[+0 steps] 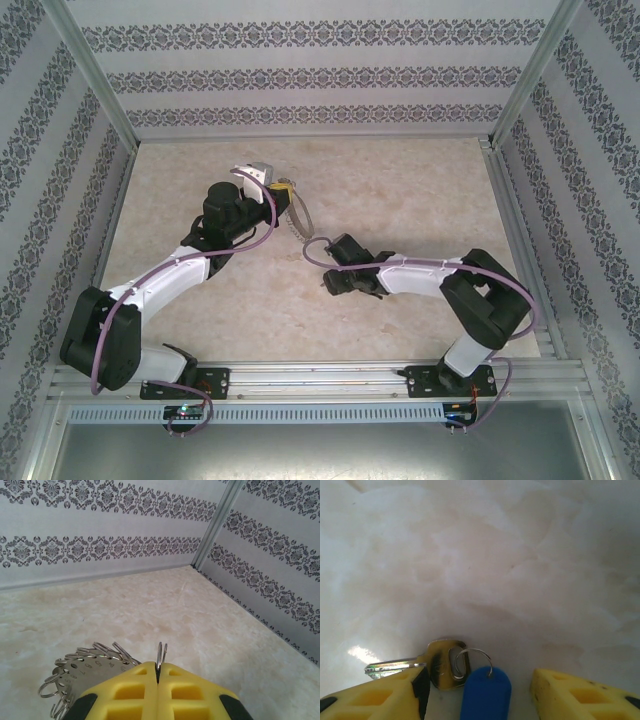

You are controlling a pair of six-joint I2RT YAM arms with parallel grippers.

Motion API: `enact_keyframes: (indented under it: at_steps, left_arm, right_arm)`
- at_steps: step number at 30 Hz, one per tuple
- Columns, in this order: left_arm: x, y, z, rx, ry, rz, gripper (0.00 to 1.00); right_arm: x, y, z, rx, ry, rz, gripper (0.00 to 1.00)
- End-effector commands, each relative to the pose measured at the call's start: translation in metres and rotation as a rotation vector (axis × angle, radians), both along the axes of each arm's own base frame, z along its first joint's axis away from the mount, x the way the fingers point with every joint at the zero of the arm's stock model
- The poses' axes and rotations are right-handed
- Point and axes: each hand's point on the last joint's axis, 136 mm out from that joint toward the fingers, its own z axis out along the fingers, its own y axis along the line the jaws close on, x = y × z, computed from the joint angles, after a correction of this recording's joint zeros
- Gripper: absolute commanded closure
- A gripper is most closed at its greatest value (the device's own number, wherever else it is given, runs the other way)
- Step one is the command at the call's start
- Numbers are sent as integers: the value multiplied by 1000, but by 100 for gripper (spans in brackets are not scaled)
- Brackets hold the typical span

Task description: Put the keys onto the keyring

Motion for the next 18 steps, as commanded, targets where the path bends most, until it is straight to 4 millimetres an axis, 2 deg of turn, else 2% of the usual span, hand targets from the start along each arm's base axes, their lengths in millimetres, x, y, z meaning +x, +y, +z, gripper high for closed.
enact_keyframes:
  at_steps: [1,7,14,18]
  left_arm:
    - [0,-7,31,-44,-87,-19,100]
    - [-1,-7,32,-48,-85,-19,100]
    - [-1,-7,31,-51,-84,-19,100]
    - [-1,-7,31,-53,-85,-18,100]
  right_arm:
    - [27,-7,5,-31,-88,-78,47]
    - [44,-8,17,37,-104,-134,53]
    - [48,0,42,268,-66,-120,49]
    - [48,0,40,302,-31,-98,49]
